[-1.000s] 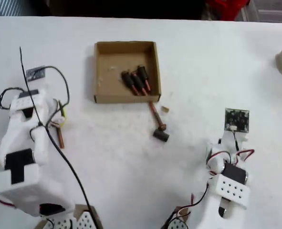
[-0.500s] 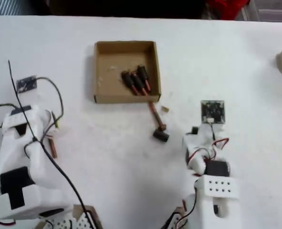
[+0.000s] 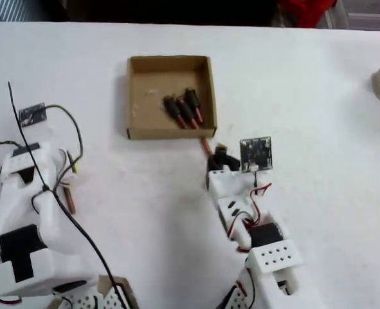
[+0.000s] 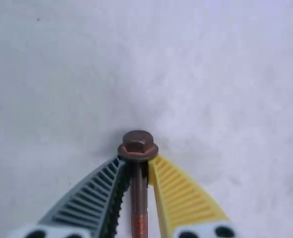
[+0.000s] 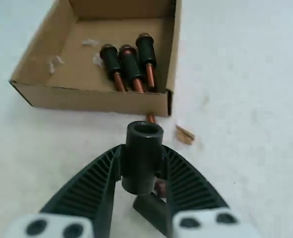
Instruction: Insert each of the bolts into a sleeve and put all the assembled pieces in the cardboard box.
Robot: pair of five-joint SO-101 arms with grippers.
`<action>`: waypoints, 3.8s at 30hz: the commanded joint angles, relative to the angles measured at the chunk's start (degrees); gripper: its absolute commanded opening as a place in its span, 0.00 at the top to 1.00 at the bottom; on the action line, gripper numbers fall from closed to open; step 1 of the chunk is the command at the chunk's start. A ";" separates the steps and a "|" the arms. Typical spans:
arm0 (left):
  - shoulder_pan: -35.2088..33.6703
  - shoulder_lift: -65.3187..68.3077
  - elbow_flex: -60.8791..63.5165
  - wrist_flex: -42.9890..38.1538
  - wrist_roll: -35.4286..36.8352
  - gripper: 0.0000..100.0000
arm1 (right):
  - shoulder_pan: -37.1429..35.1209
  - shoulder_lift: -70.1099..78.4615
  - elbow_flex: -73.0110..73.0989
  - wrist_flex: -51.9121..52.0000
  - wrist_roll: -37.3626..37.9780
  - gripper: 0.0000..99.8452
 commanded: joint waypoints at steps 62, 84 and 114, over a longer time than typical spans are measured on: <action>-0.48 -2.95 0.09 -1.93 -0.79 0.98 | -7.34 60.00 9.14 -94.29 -5.71 0.99; 0.22 -2.95 0.09 -2.55 -3.08 0.98 | -21.32 62.64 8.88 -95.52 -2.29 0.99; 2.07 -3.21 0.18 -2.55 -3.16 0.98 | -22.29 62.81 7.12 -89.19 20.13 0.98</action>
